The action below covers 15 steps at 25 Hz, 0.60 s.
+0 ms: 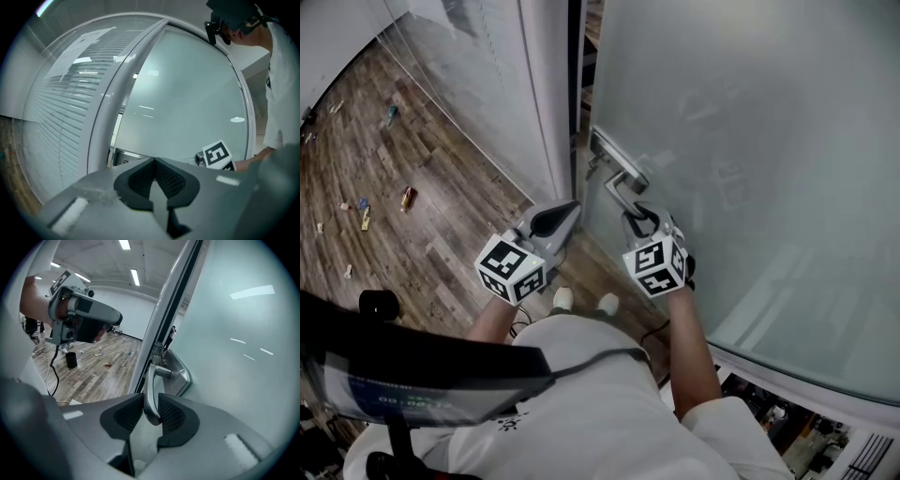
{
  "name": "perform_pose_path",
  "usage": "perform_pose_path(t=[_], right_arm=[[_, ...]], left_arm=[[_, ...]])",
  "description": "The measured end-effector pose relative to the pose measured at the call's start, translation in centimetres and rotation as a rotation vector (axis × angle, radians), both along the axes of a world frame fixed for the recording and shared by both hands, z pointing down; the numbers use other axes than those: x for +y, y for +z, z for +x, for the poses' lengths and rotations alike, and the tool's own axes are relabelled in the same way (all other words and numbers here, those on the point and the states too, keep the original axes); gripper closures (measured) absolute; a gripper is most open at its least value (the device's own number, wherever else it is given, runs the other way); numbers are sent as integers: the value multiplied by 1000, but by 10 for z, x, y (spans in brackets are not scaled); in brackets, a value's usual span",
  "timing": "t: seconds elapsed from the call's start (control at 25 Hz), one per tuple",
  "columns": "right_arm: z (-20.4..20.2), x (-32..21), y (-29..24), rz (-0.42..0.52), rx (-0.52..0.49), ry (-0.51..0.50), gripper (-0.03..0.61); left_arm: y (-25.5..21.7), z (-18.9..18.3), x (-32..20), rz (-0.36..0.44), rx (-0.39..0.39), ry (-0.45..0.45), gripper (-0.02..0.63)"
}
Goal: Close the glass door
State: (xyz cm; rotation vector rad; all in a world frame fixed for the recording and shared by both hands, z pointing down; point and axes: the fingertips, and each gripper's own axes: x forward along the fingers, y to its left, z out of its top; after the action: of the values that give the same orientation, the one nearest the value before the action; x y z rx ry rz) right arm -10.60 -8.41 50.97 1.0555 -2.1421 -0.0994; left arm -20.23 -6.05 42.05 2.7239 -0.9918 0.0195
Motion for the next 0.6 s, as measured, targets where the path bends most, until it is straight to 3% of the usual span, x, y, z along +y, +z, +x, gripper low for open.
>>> perform_pose_path(t=[0.6], right_arm=[[-31, 39, 3, -12, 21, -95, 485]], left_arm=[[1, -4, 1, 0, 2, -11, 609]])
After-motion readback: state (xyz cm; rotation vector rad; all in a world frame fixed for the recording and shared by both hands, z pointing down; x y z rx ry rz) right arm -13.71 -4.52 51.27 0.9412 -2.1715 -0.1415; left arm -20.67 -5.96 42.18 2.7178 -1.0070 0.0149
